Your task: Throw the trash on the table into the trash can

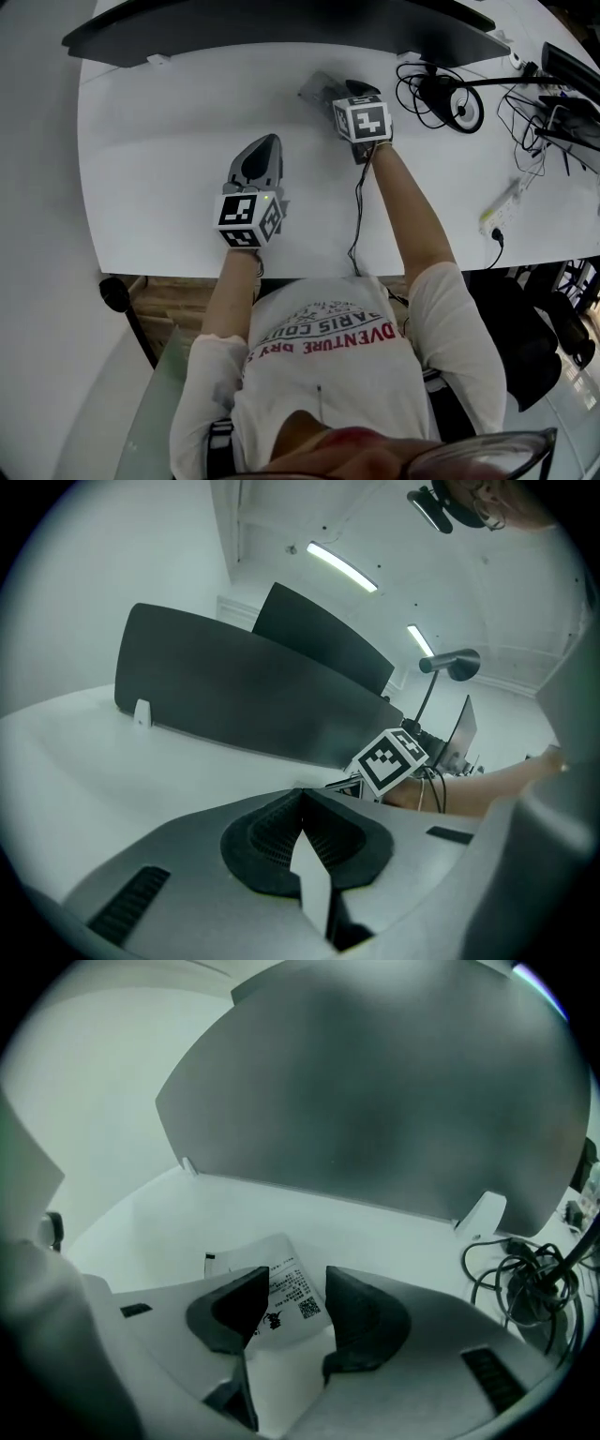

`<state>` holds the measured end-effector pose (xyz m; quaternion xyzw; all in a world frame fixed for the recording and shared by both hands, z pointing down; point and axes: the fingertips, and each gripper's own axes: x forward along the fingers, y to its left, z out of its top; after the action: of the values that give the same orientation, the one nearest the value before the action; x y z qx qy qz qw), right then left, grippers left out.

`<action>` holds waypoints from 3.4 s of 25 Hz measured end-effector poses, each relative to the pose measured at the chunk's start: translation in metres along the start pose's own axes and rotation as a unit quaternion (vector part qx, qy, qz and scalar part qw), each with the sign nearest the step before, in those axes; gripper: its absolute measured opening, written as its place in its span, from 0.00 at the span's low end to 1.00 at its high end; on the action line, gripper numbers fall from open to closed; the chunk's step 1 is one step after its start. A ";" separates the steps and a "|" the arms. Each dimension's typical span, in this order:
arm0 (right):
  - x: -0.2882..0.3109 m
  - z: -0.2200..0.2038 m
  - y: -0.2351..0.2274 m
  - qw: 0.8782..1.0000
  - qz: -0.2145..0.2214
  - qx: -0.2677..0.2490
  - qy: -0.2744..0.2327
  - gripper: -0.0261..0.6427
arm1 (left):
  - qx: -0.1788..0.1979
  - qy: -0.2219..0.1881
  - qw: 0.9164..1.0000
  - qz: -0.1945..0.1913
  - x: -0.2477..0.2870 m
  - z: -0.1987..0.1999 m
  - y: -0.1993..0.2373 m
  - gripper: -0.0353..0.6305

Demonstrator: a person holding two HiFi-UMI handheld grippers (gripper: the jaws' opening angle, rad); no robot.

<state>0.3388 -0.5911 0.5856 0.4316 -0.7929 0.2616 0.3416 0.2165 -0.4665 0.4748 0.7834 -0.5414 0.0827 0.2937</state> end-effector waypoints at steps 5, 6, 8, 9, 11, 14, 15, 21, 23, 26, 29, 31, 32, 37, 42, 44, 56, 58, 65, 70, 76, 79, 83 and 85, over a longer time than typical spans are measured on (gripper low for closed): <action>-0.005 -0.005 -0.001 1.000 -0.012 -0.014 -0.001 0.25 | -0.009 0.013 1.000 0.000 -0.003 -0.015 -0.005 0.09; -0.006 -0.006 -0.002 1.000 -0.012 -0.010 -0.001 0.15 | -0.009 0.013 1.000 -0.001 -0.004 -0.015 -0.007 0.09; -0.008 -0.008 -0.003 1.000 -0.004 -0.005 -0.002 0.09 | -0.006 0.013 1.000 -0.003 -0.006 -0.015 -0.009 0.09; -0.009 -0.009 -0.002 1.000 0.003 -0.003 -0.001 0.08 | -0.005 0.012 1.000 -0.003 -0.007 -0.015 -0.010 0.09; -0.012 -0.014 0.004 1.000 0.023 0.008 0.004 0.08 | -0.004 0.009 1.000 -0.002 -0.009 -0.014 -0.012 0.09; -0.029 -0.018 0.017 0.998 0.051 0.030 0.001 0.08 | -0.004 0.000 1.000 0.003 -0.016 -0.008 -0.016 0.09; -0.035 -0.018 0.024 0.998 0.061 0.034 -0.006 0.08 | -0.003 -0.005 1.000 0.005 -0.020 -0.005 -0.016 0.09; -0.073 0.006 0.086 0.992 0.116 0.014 -0.050 0.08 | -0.002 -0.043 0.998 0.042 -0.066 0.013 -0.004 0.09; -0.085 0.012 0.113 0.990 0.129 -0.004 -0.058 0.08 | -0.003 -0.055 0.997 0.059 -0.092 0.016 0.001 0.09; -0.099 0.021 0.178 0.982 0.178 -0.040 -0.059 0.08 | -0.016 -0.082 0.990 0.113 -0.152 0.016 0.017 0.09; -0.107 0.025 0.264 0.964 0.243 -0.090 -0.052 0.08 | -0.043 -0.114 0.975 0.187 -0.221 0.006 0.049 0.09; -0.112 0.019 0.323 0.952 0.279 -0.119 -0.047 0.08 | -0.062 -0.128 0.963 0.229 -0.268 -0.005 0.074 0.09; -0.115 0.014 0.354 0.945 0.296 -0.133 -0.043 0.08 | -0.072 -0.136 0.956 0.250 -0.292 -0.012 0.088 0.09; -0.134 -0.028 0.504 0.903 0.378 -0.205 -0.012 0.08 | -0.136 -0.170 0.912 0.348 -0.414 -0.062 0.143 0.09; -0.148 -0.098 0.642 0.865 0.429 -0.260 0.023 0.08 | -0.180 -0.181 0.879 0.403 -0.523 -0.123 0.188 0.09; -0.149 -0.129 0.687 0.851 0.445 -0.276 0.045 0.08 | -0.198 -0.178 0.866 0.422 -0.559 -0.151 0.204 0.09; -0.042 -0.354 0.819 0.787 0.433 -0.411 0.156 0.08 | -0.337 -0.133 0.820 0.444 -0.636 -0.364 0.297 0.09; -0.002 -0.390 0.815 0.786 0.419 -0.423 0.170 0.08 | -0.357 -0.124 0.816 0.437 -0.621 -0.406 0.310 0.09; 0.140 -0.505 0.782 0.799 0.360 -0.431 0.216 0.08 | -0.404 -0.094 0.799 0.436 -0.568 -0.552 0.353 0.09; 0.199 -0.566 0.752 0.798 0.327 -0.451 0.229 0.08 | -0.445 -0.085 0.774 0.442 -0.538 -0.628 0.357 0.09; 0.211 -0.589 0.736 0.808 0.292 -0.445 0.253 0.08 | -0.469 -0.087 0.766 0.431 -0.529 -0.652 0.335 0.09; 0.201 -0.571 0.737 0.819 0.282 -0.441 0.235 0.08 | -0.462 -0.091 0.772 0.428 -0.533 -0.640 0.325 0.09; 0.178 -0.548 0.742 0.827 0.285 -0.423 0.235 0.34 | -0.444 -0.095 0.784 0.423 -0.544 -0.608 0.313 0.09; 0.166 -0.532 0.745 0.828 0.289 -0.422 0.230 0.33 | -0.434 -0.101 0.787 0.426 -0.551 -0.587 0.310 0.09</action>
<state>-0.2018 0.0685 0.9586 -0.0761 -0.8128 0.0799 0.5720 -0.1715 0.2224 0.8210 0.2663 -0.8257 -0.1238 0.4816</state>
